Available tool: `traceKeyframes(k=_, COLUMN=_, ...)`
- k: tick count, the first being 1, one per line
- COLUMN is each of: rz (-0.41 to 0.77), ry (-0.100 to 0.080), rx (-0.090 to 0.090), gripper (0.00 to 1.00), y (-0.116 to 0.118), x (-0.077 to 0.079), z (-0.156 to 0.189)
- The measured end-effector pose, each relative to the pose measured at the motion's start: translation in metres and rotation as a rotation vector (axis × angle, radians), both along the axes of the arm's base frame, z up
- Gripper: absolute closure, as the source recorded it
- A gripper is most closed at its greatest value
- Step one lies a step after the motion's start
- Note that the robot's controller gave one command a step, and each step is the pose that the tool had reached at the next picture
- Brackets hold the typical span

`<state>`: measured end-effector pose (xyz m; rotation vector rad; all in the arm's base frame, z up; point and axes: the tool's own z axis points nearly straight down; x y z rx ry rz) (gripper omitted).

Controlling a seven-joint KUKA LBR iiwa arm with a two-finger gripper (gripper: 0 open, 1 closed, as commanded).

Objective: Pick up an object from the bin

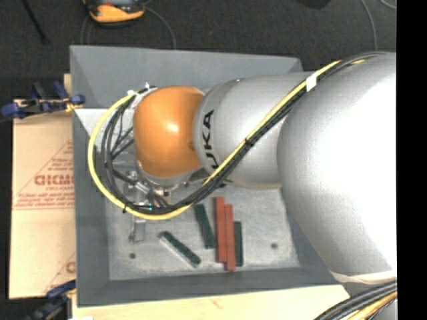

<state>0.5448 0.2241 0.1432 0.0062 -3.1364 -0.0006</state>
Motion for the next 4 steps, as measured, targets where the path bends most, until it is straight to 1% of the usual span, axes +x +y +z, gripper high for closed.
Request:
traceKeyframes(k=1, rz=-0.004, ry=-0.008, rx=0.002, gripper=0.0, y=-0.001, x=0.002, z=0.005)
traceKeyframes(k=2, rz=0.092, ry=-0.007, rx=0.003, gripper=0.0, y=-0.025, x=0.035, z=0.004)
traceKeyframes(k=3, rz=0.025, ry=-0.013, rx=0.002, gripper=0.0, y=-0.039, x=0.047, z=-0.037)
traceKeyframes(k=4, rz=-0.034, ry=-0.006, rx=0.0, gripper=0.0, y=-0.071, x=0.05, z=-0.039)
